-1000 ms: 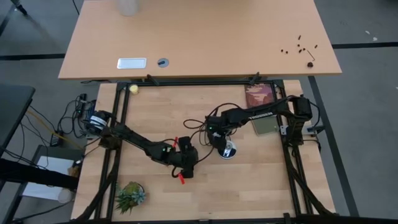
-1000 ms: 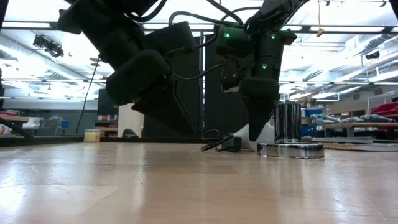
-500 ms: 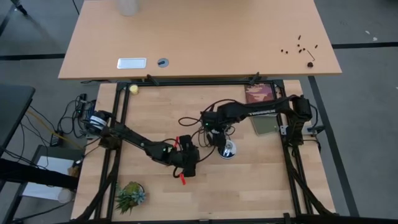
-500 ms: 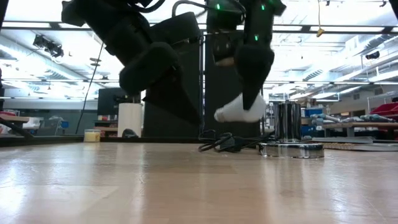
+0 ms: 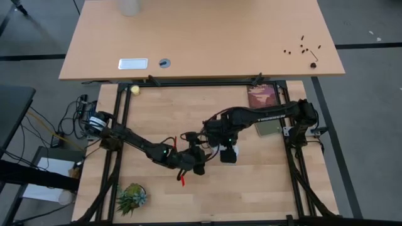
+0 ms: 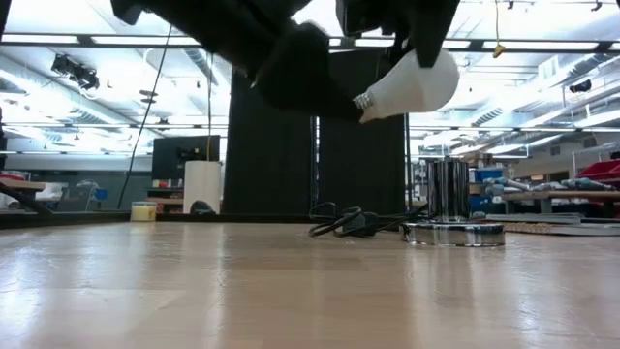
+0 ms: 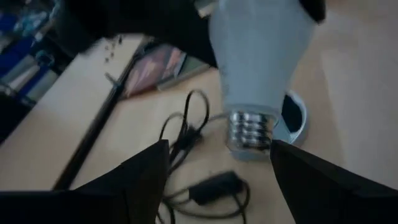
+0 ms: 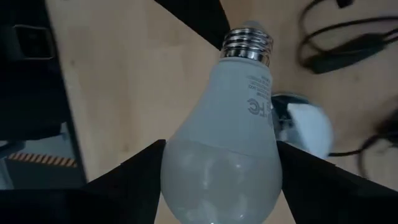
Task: Screw lightbulb
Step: Insert the lightbulb into the silver lamp
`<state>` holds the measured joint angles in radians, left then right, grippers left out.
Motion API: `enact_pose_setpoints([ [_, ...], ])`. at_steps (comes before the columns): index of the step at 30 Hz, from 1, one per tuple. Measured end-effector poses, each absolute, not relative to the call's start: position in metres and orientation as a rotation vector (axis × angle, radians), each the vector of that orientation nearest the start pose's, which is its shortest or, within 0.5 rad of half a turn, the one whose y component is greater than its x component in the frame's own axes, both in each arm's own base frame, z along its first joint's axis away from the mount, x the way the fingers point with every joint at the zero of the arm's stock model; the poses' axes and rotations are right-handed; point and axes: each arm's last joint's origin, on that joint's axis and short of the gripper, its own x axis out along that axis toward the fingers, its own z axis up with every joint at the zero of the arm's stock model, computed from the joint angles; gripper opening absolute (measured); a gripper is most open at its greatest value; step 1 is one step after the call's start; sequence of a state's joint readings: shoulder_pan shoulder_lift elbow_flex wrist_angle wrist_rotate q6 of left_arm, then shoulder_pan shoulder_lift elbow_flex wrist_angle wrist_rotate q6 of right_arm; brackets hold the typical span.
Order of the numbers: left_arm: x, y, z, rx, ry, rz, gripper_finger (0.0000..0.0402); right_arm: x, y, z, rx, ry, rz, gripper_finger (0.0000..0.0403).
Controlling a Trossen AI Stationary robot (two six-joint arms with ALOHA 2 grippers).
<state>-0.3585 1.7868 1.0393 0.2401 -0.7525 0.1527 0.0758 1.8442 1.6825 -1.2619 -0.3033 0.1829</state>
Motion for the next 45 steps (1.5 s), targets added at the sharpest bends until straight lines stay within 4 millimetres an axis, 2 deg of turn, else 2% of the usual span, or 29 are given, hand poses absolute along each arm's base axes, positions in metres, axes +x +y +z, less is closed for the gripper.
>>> enact_pose_setpoints([
  [4, 0.357, -0.12, 0.198, 0.475, 0.448, 0.318, 0.0284, 0.356, 0.045, 0.284, 0.32, 1.434, 0.221, 0.028],
  [10, 0.354, -0.129, 0.198, 0.566, 0.453, 0.276, 0.0284, 0.359, 0.047, 0.285, 0.352, 1.404, 0.224, 0.028],
  [18, 0.354, -0.129, 0.2, 0.606, 0.44, 0.308, 0.0281, 0.367, 0.048, 0.287, 0.395, 1.33, 0.269, 0.0281],
  [21, 0.353, -0.131, 0.201, 0.642, 0.443, 0.348, 0.026, 0.366, 0.048, 0.289, 0.402, 1.326, 0.262, 0.0281],
  [32, 0.35, -0.139, 0.203, 0.674, 0.425, 0.362, 0.0142, 0.363, 0.037, 0.302, 0.426, 1.258, 0.242, 0.0281],
  [38, 0.349, -0.142, 0.204, 0.672, 0.414, 0.378, 0.0125, 0.363, 0.038, 0.303, 0.42, 1.247, 0.253, 0.0287],
  [45, 0.349, -0.142, 0.204, 0.54, 0.38, 0.408, 0.0123, 0.357, 0.035, 0.315, 0.376, 1.202, 0.192, 0.0311],
])
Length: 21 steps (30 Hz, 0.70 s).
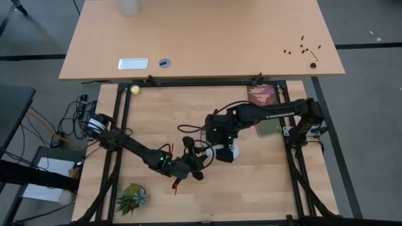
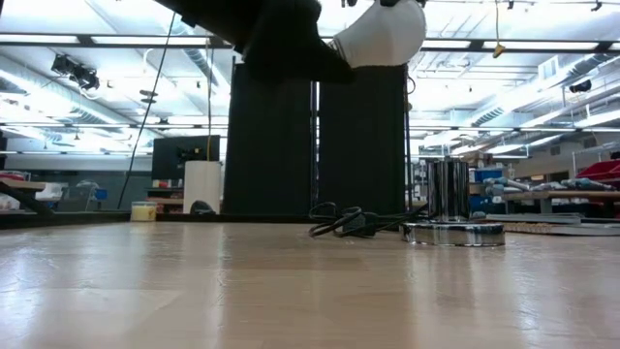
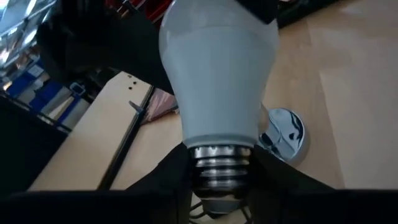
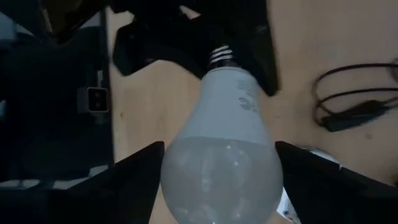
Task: Screw lightbulb
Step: Insert the lightbulb into the silver lamp
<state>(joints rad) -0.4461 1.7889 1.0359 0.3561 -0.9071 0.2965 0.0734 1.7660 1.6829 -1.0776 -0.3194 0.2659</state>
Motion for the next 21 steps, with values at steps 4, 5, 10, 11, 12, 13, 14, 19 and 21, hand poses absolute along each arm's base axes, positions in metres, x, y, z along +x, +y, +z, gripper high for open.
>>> enact_pose_setpoints([
  [4, 0.349, -0.142, 0.205, 0.491, 0.365, 0.402, 0.0122, 0.35, 0.034, 0.325, 0.357, 1.167, 0.182, 0.0314],
  [5, 0.35, -0.142, 0.206, 0.479, 0.359, 0.394, 0.0121, 0.347, 0.034, 0.33, 0.353, 1.148, 0.181, 0.0314],
  [10, 0.35, -0.144, 0.207, 0.452, 0.35, 0.363, 0.0121, 0.331, 0.032, 0.352, 0.261, 1.065, 0.119, 0.0307],
  [11, 0.35, -0.144, 0.207, 0.446, 0.343, 0.365, 0.0121, 0.329, 0.033, 0.354, 0.247, 1.055, 0.111, 0.0306],
  [12, 0.35, -0.144, 0.208, 0.439, 0.335, 0.367, 0.0121, 0.327, 0.035, 0.357, 0.237, 1.044, 0.11, 0.0305],
  [13, 0.35, -0.144, 0.208, 0.431, 0.332, 0.367, 0.0121, 0.324, 0.037, 0.36, 0.231, 1.036, 0.116, 0.0304],
  [14, 0.351, -0.144, 0.208, 0.42, 0.33, 0.365, 0.0121, 0.321, 0.038, 0.363, 0.22, 1.029, 0.128, 0.0303],
  [19, 0.351, -0.145, 0.208, 0.376, 0.324, 0.33, 0.0121, 0.296, 0.061, 0.387, 0.012, 0.92, 0.184, 0.0298],
  [21, 0.352, -0.146, 0.208, 0.349, 0.319, 0.294, 0.0121, 0.285, 0.077, 0.391, -0.132, 0.867, 0.178, 0.0297],
])
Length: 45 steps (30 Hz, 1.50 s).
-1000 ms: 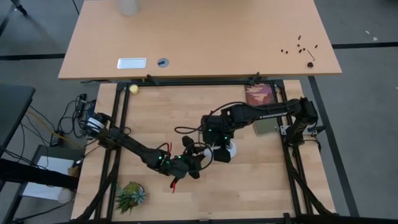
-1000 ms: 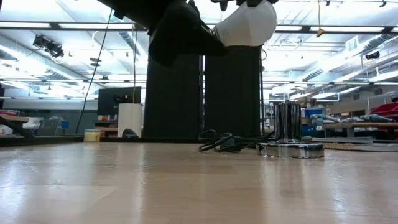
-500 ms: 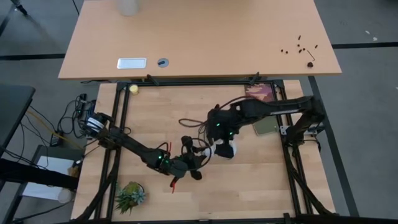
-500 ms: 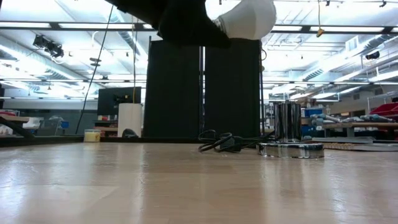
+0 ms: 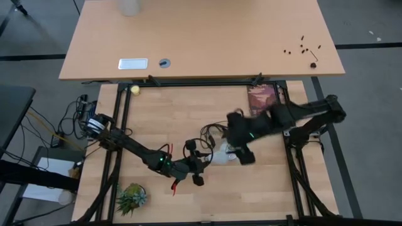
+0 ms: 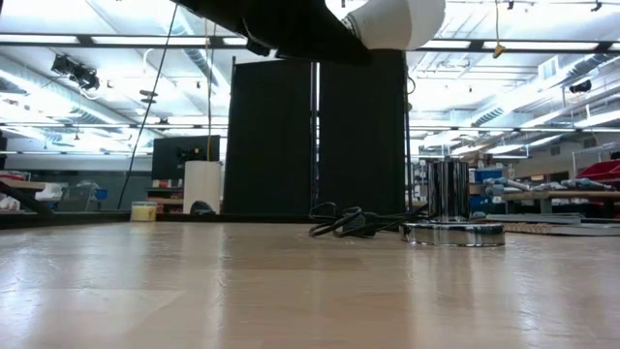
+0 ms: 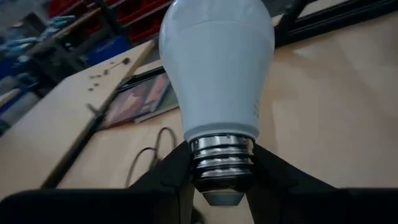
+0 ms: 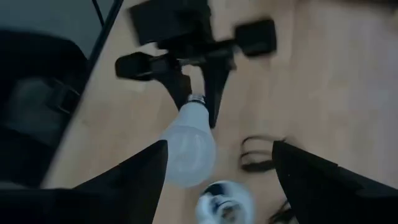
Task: Screw lightbulb
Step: Insert the lightbulb into the silver lamp
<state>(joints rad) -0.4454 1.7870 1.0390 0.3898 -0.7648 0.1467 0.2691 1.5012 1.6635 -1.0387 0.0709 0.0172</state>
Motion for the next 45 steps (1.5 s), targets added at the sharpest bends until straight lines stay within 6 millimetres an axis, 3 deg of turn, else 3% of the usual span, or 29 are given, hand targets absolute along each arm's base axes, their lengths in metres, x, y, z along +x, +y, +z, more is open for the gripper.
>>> enact_pose_setpoints([
  [4, 0.356, -0.146, 0.21, 0.303, 0.272, 0.236, 0.0121, 0.267, 0.111, 0.384, -0.354, 0.795, 0.212, 0.0297],
  [8, 0.359, -0.143, 0.205, 0.25, 0.21, 0.159, 0.0121, 0.252, 0.136, 0.363, -0.497, 0.773, 0.149, 0.0297],
  [15, 0.363, -0.124, 0.196, 0.134, 0.157, 0.03, 0.0121, 0.23, 0.16, 0.319, -0.654, 0.808, 0.031, 0.0289],
  [21, 0.371, -0.106, 0.197, 0.031, 0.145, -0.084, 0.0121, 0.232, 0.164, 0.298, -0.671, 0.783, 0.005, 0.0289],
  [27, 0.373, -0.099, 0.198, -0.028, 0.141, -0.148, 0.0121, 0.246, 0.16, 0.3, -0.662, 0.704, -0.001, 0.0305],
  [38, 0.373, -0.1, 0.197, -0.062, 0.154, -0.228, 0.0121, 0.266, 0.148, 0.302, -0.601, 0.671, 0.149, 0.0362],
  [45, 0.373, -0.098, 0.196, -0.087, 0.171, -0.226, 0.0121, 0.279, 0.139, 0.297, -0.539, 0.694, 0.227, 0.0372],
])
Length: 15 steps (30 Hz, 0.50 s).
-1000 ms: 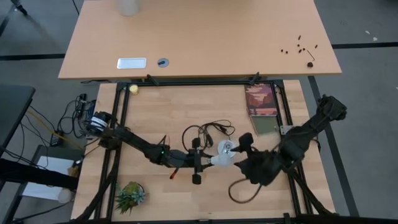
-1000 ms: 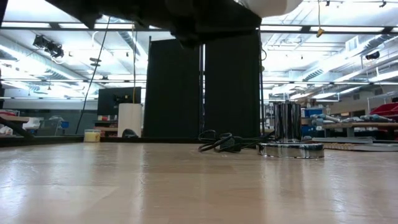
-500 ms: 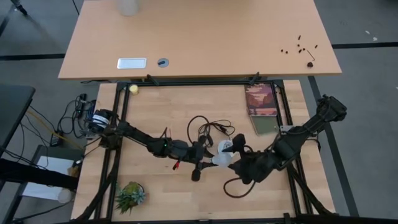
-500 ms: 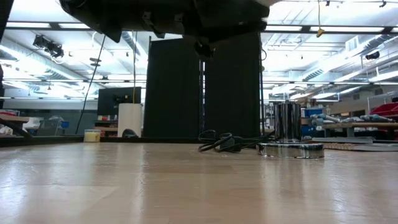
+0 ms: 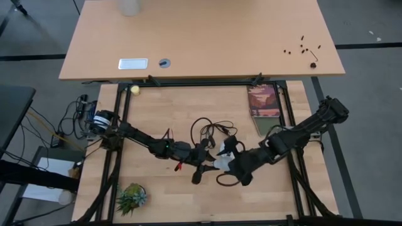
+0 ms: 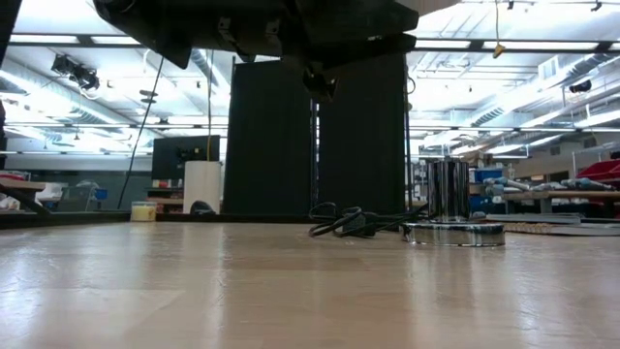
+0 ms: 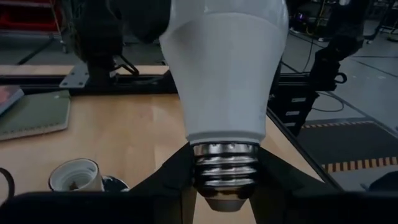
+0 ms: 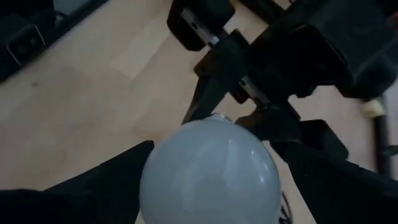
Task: Screw lightbulb
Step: Insert the lightbulb into the silver lamp
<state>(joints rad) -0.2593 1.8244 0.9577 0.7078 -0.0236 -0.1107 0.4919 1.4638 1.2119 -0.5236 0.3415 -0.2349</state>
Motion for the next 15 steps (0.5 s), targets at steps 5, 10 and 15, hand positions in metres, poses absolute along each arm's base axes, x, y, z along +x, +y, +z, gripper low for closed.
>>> enact_pose_setpoints([
  [5, 0.373, -0.097, 0.194, -0.123, 0.195, -0.22, 0.0121, 0.288, 0.132, 0.289, -0.486, 0.729, 0.233, 0.0364],
  [10, 0.374, -0.094, 0.194, -0.159, 0.2, -0.21, 0.0121, 0.292, 0.127, 0.287, -0.498, 0.738, 0.225, 0.0345],
  [15, 0.375, -0.091, 0.195, -0.172, 0.189, -0.201, 0.0121, 0.298, 0.128, 0.279, -0.52, 0.757, 0.245, 0.0327],
])
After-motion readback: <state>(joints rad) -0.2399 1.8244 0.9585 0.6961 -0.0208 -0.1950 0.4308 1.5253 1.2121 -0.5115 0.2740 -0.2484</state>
